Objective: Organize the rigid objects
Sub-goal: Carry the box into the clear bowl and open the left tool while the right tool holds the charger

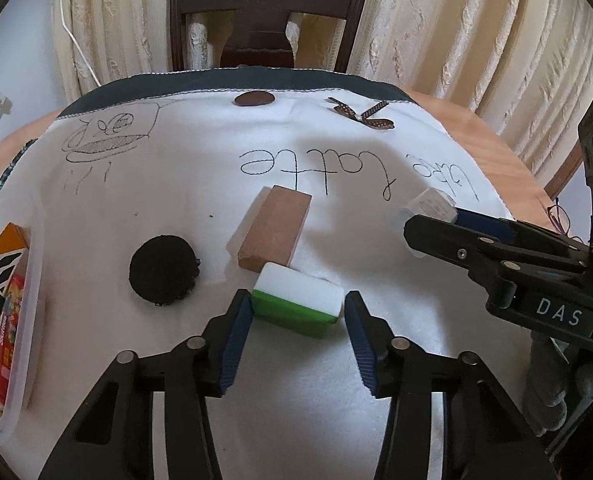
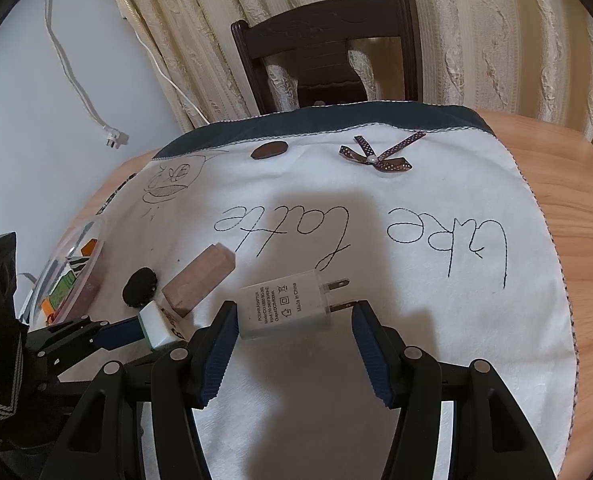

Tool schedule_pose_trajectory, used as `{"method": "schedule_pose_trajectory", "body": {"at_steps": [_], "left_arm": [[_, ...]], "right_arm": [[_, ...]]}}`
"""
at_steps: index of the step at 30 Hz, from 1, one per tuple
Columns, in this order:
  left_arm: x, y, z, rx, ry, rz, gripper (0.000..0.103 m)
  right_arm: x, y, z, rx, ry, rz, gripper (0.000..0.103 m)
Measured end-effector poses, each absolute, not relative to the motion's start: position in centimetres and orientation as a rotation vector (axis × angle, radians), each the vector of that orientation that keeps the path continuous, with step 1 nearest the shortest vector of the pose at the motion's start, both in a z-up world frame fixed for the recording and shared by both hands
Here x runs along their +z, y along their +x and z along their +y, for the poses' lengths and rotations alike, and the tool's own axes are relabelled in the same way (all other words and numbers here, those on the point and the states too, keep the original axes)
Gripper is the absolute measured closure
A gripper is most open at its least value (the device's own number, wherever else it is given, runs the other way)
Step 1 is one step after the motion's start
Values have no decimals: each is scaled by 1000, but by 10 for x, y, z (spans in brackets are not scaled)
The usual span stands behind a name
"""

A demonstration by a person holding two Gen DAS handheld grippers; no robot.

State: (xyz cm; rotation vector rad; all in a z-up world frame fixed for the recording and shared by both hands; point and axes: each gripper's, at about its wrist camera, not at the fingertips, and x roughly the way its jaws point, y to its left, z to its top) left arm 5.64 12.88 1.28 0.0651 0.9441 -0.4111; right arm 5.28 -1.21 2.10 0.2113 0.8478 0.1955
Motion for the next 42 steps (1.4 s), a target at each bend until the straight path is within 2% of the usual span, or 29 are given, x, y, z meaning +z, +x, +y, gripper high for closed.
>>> {"method": "schedule_pose_trajectory", "body": {"at_steps": [24,42], "left_arm": [[31,39,157,-351,3,892,58],[67,42,236,-158,-84,785,58]], "right_arm": [[18,53,-13,190,218,847,42],[14,53,-13,189,218,850,42]]}}
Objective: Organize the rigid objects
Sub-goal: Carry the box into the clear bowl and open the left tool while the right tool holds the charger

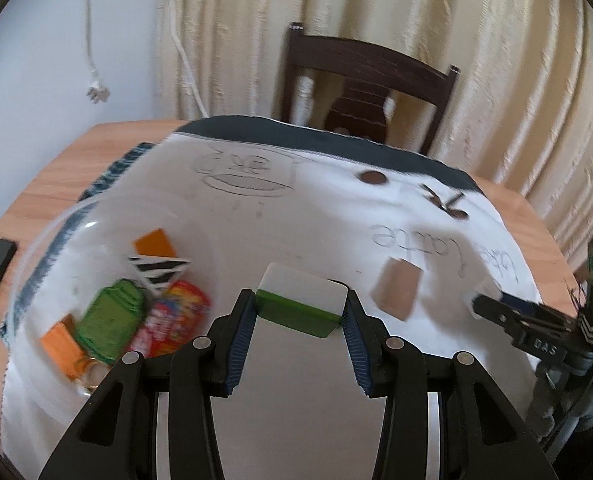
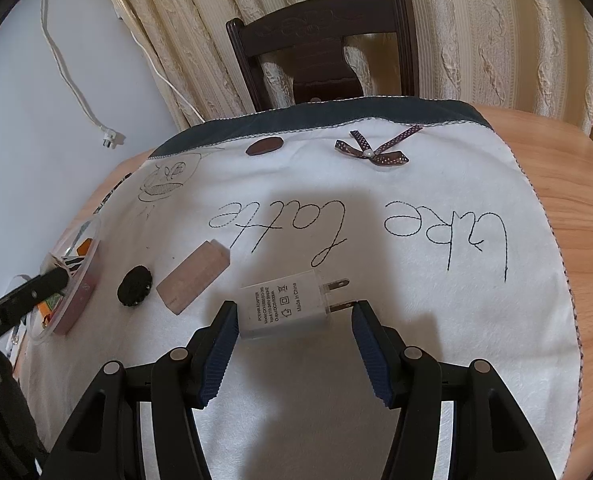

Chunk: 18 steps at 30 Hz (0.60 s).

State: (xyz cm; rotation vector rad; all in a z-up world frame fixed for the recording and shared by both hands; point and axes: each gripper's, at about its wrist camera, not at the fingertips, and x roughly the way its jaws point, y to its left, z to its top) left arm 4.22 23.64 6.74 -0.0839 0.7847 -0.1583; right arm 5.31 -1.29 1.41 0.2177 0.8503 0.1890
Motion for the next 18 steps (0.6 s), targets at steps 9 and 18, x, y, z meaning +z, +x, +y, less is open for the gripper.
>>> {"method": "schedule_pose_trajectory", "body": {"at_steps": [9,18], "left_arm": [[72,49,280,-51,-135,759,58],[68,58,317,43,-185,759,58]], "right_arm": [[11,53,-13,187,216,853,42],[11,53,-13,187,216,854,42]]}}
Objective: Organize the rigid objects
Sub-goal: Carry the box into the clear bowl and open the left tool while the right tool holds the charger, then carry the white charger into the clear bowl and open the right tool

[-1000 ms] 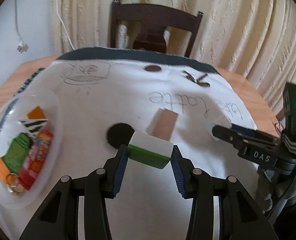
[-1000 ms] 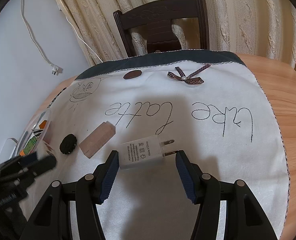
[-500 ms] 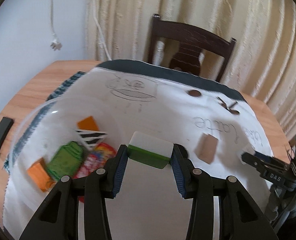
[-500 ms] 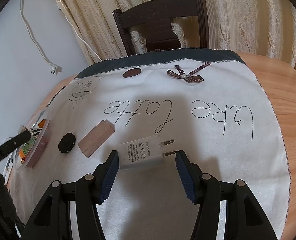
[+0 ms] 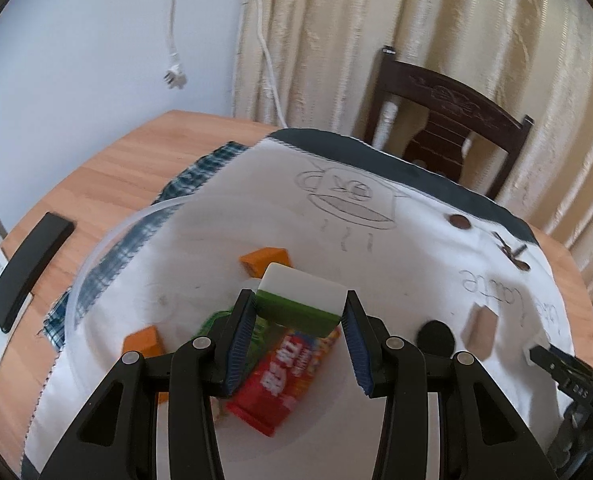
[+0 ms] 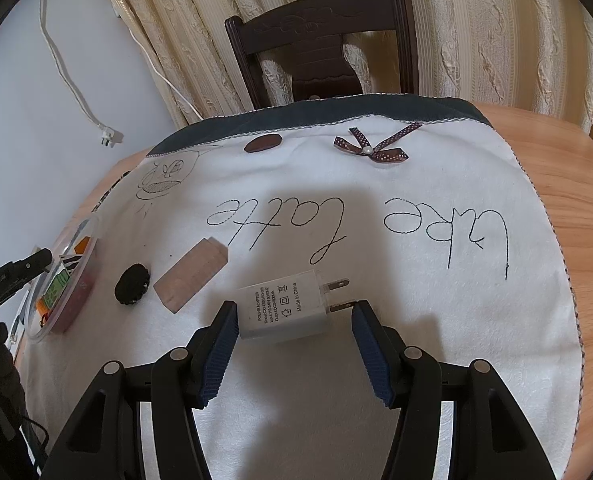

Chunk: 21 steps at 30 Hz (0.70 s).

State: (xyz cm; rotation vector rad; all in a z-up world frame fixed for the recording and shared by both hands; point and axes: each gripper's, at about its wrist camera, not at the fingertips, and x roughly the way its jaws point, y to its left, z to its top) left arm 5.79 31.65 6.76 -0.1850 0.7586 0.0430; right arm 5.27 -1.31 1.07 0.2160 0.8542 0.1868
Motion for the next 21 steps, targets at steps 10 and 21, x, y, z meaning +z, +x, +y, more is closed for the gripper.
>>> {"method": "schedule_pose_trajectory", "body": {"at_steps": [10,21], "left_arm": [[66,55,346,140,-274,721,32],[58,52,347,175,-270,725,31]], "right_arm": [[10,53,-12,184,212,854,42],[10,53,-11,180,202,856,42]]}}
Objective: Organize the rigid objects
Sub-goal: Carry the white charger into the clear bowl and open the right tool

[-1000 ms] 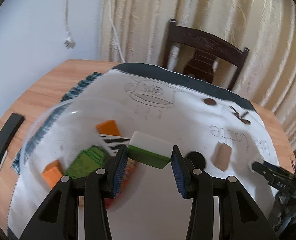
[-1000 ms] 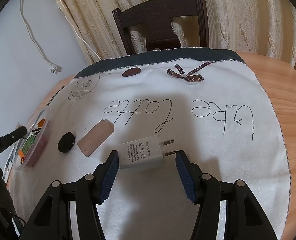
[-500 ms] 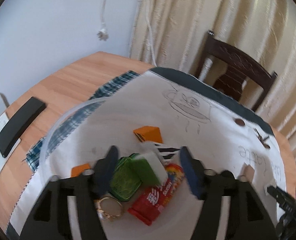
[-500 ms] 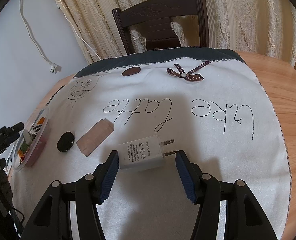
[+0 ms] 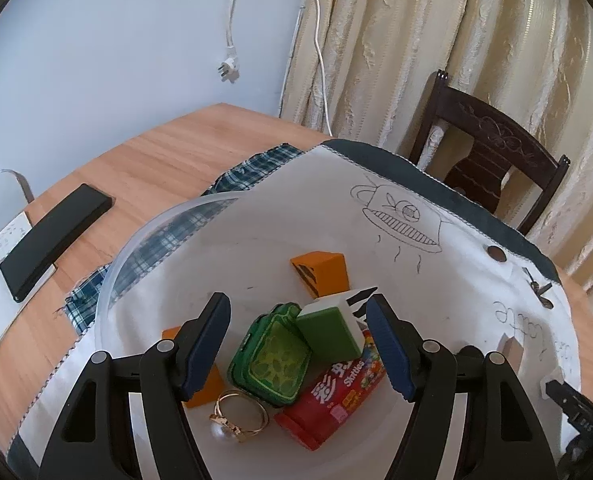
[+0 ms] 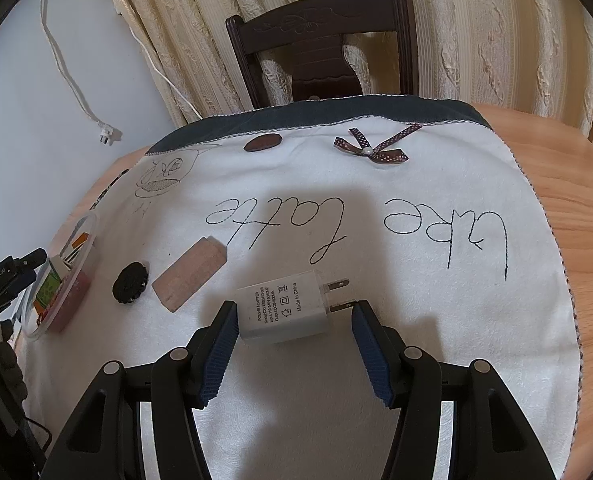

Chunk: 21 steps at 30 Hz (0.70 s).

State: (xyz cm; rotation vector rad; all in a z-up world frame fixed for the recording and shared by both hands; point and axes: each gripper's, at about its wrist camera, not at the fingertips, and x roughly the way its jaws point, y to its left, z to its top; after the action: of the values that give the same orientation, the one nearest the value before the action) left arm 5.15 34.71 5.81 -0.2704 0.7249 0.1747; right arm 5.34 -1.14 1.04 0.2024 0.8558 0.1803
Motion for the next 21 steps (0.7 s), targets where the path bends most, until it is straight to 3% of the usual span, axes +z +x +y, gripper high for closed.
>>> {"method": "schedule_pose_trajectory", "body": {"at_steps": [21], "left_arm": [[55,44,371,184,-319,696,31]], "right_arm": [[52,49,67,325,84,834,42]]}}
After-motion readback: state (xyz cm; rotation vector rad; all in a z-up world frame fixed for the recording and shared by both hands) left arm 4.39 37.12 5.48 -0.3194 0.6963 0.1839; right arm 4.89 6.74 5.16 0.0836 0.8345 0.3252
